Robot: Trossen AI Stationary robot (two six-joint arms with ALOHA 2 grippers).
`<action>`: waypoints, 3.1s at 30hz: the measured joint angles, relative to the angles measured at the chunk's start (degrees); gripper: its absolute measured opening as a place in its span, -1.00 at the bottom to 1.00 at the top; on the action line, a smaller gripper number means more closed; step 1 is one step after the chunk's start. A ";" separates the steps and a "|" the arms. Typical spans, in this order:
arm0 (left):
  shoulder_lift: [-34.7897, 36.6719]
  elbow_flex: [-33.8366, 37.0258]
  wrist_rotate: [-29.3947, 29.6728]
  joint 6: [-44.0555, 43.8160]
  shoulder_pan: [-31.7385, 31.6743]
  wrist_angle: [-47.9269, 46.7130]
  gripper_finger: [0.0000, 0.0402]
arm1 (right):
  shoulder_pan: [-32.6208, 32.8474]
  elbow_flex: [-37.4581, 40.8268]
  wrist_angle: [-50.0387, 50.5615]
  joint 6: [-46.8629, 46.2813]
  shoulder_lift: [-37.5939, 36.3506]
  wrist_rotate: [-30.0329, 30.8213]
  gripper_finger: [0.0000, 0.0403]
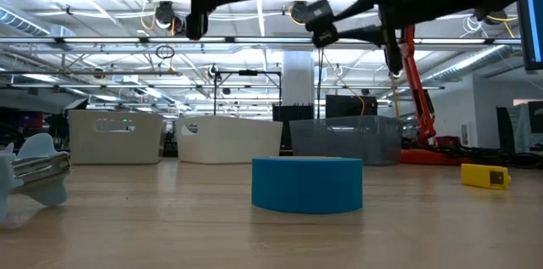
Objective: Pick and place Stapler, Stapler remover, tape
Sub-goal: Put the large black stapler into the gray bin
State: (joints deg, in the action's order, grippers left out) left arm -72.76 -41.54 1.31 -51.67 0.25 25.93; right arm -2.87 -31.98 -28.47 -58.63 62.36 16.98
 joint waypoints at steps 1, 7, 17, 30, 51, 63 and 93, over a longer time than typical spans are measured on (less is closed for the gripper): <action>-0.34 0.00 0.62 -0.14 0.18 0.00 -0.13 | 0.00 -0.66 0.15 0.81 0.30 0.74 -0.57; -0.80 -0.02 7.39 0.30 1.91 0.95 -0.13 | -0.04 -5.02 3.52 6.74 2.27 5.19 -0.57; -0.82 -9.42 21.16 8.54 6.23 -16.91 -0.13 | -0.02 -9.07 3.38 17.52 4.12 14.55 -0.57; -4.04 -15.66 30.88 14.14 7.78 -25.64 -0.13 | 0.00 -10.00 -1.53 27.03 4.12 22.25 -0.57; -18.68 -32.13 41.95 27.59 8.09 -38.82 -0.13 | 0.74 -9.98 -13.19 26.90 9.71 21.50 -0.57; -18.90 -32.22 42.19 27.44 6.72 -40.71 -0.13 | 0.74 -9.98 -12.94 27.00 9.71 20.47 -0.57; -20.95 -32.17 51.95 28.50 8.76 -41.10 -0.13 | 0.50 -9.96 -17.68 20.99 11.61 24.82 -0.57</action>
State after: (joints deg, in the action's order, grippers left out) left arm -93.71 -73.71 53.27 -23.17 9.01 -15.17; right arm -2.37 -41.93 -46.15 -37.65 73.97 41.80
